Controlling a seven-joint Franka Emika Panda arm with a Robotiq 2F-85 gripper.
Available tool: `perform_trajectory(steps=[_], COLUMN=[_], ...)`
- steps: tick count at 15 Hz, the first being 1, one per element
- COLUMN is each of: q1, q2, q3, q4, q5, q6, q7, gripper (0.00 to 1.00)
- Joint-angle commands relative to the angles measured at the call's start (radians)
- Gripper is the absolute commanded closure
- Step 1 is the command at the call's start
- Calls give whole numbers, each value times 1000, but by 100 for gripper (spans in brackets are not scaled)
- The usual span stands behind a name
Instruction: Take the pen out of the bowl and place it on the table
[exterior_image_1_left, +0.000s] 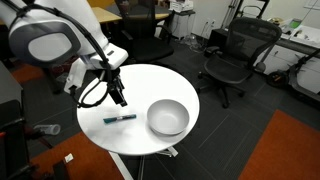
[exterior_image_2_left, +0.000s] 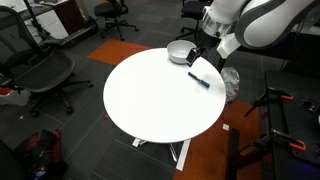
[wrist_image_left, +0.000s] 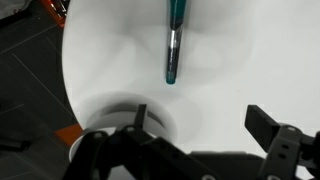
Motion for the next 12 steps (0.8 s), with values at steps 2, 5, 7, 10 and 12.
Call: perform_trajectory(steps=[2,5,7,10,12], q1=[171,207,183,182,183], q2=[-196,-290,-224,-241,-230], q3=[-207,-273,-250,-253,-252], q4=[-122,-127,-97,-101,-101], q5=[-245,-479,-456,-474,-474], q6=[-12,-50,-16,-20,-20], q7=[224,404,378,394,394], gripper=[0,0,0,0,0])
